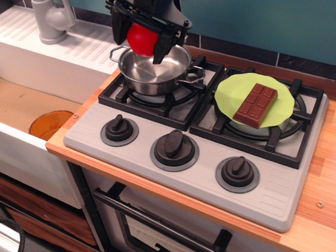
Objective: Put chocolate on plate and apple in pot or pan on stove
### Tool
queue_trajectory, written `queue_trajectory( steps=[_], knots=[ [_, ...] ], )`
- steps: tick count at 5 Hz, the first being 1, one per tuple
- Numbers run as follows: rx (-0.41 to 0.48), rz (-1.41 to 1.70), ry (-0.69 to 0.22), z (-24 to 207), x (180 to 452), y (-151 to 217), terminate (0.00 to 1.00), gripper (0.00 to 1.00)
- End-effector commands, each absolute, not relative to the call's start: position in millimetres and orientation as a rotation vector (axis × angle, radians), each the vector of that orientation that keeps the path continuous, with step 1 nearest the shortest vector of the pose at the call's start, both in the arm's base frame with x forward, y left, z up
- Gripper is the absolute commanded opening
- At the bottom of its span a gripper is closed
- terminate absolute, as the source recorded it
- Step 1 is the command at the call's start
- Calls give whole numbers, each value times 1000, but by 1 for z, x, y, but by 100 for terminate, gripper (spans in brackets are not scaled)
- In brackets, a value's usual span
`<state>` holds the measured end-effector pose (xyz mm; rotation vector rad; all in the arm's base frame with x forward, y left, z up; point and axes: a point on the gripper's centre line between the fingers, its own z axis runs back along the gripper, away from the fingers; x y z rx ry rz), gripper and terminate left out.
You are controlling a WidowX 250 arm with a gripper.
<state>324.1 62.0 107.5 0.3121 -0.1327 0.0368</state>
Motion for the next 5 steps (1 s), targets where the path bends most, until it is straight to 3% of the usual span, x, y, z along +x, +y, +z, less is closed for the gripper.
queue_trajectory(
  steps=[1,5],
  knots=[
    [295,34,-167,117,342,71,0,100],
    [311,31,-178,128,322,42,0,100]
  ],
)
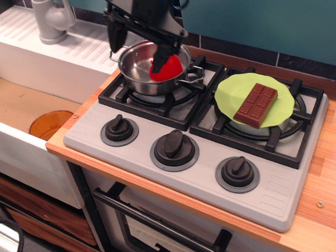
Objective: Put chocolate on plate and apple in pot or pan on stove
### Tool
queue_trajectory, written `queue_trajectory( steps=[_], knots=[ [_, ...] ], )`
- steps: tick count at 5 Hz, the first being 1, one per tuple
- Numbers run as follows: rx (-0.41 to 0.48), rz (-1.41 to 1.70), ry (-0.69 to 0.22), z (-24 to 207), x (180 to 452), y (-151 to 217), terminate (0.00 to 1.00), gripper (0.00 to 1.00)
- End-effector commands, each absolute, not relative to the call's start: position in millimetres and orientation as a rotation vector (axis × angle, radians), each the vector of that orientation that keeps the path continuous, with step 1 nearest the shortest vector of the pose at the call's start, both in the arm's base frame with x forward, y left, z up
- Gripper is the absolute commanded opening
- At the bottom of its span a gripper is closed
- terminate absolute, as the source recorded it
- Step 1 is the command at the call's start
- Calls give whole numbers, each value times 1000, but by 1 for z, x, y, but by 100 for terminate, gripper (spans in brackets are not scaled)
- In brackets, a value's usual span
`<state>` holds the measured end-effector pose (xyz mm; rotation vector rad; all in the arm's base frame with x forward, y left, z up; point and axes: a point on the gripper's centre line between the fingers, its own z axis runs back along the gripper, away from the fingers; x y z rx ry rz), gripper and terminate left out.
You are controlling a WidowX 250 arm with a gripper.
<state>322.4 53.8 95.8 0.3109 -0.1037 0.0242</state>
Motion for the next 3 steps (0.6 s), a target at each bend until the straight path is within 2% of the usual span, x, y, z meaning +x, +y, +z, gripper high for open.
queue_trajectory(
  steps=[1,2,3],
  knots=[
    [304,50,-156,136,316,24,0,100],
    [287,60,-155,135,313,13,0,100],
    [238,40,-140,134,314,11,100,100]
  ],
)
